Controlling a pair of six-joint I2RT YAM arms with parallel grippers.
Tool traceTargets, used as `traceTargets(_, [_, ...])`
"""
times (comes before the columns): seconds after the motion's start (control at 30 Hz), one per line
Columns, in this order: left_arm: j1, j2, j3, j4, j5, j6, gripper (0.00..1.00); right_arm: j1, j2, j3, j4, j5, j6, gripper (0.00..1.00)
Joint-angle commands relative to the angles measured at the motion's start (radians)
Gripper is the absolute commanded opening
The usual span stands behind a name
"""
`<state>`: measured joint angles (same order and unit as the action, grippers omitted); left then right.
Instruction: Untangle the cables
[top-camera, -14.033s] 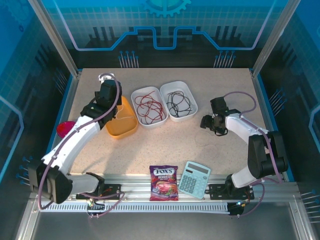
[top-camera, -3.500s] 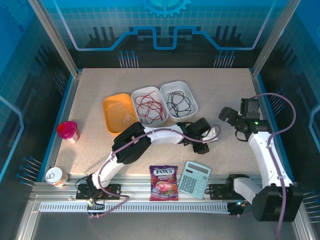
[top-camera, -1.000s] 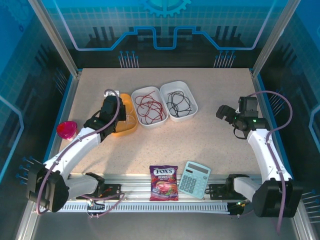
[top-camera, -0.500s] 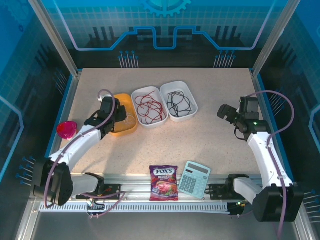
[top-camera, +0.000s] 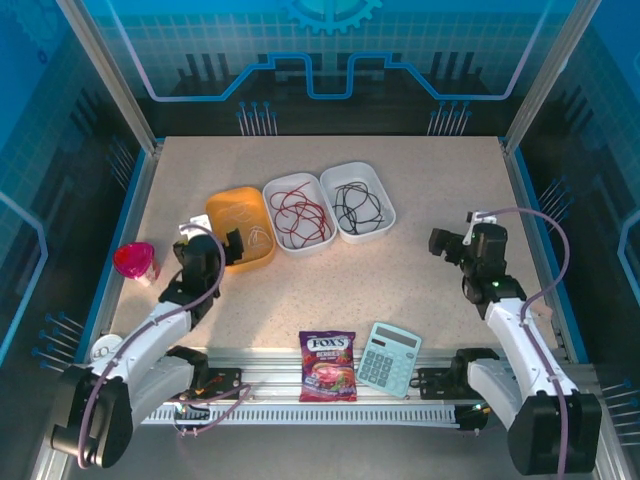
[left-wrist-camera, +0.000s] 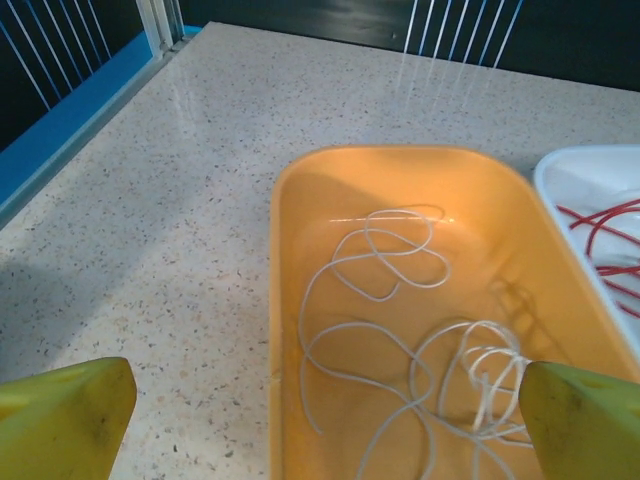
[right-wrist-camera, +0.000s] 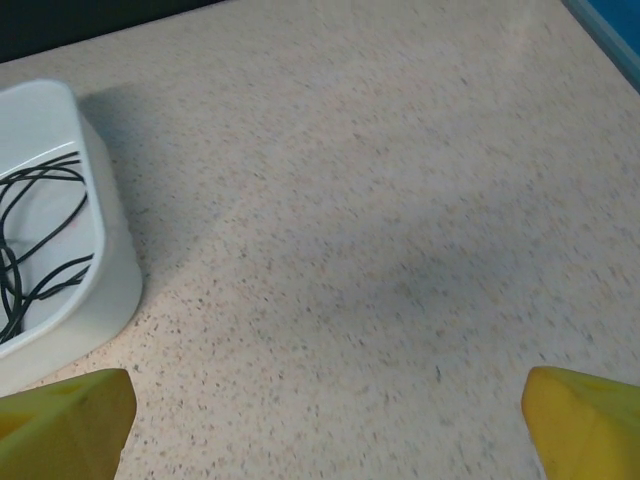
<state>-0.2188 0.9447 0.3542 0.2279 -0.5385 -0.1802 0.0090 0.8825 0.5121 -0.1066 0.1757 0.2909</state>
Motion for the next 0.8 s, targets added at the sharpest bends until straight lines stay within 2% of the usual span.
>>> traceTargets(0.0, [0.034,0.022,-0.081,0.381,-0.019,0.120,0.99,0.033,0.025,-0.073,0.309,-0.002,-0.133,1.00])
traceTargets(0.1, [0.079,0.066,-0.109,0.469,0.031,0.142,0.99,0.046,0.080,-0.141,0.505,-0.029,-0.195,1.00])
traceTargets(0.3, [0.142,0.249,-0.179,0.768,0.172,0.181,0.99,0.048,0.253,-0.159,0.699,-0.031,-0.245,1.00])
traceTargets(0.5, [0.142,0.418,-0.181,0.915,0.271,0.186,0.99,0.051,0.412,-0.167,0.891,-0.035,-0.267,1.00])
traceTargets(0.73, [0.148,0.653,-0.130,1.073,0.329,0.224,0.99,0.051,0.520,-0.187,1.017,-0.057,-0.277,1.00])
traceTargets(0.77, [0.152,0.639,-0.125,1.026,0.334,0.213,0.99,0.050,0.541,-0.197,1.052,-0.064,-0.279,1.00])
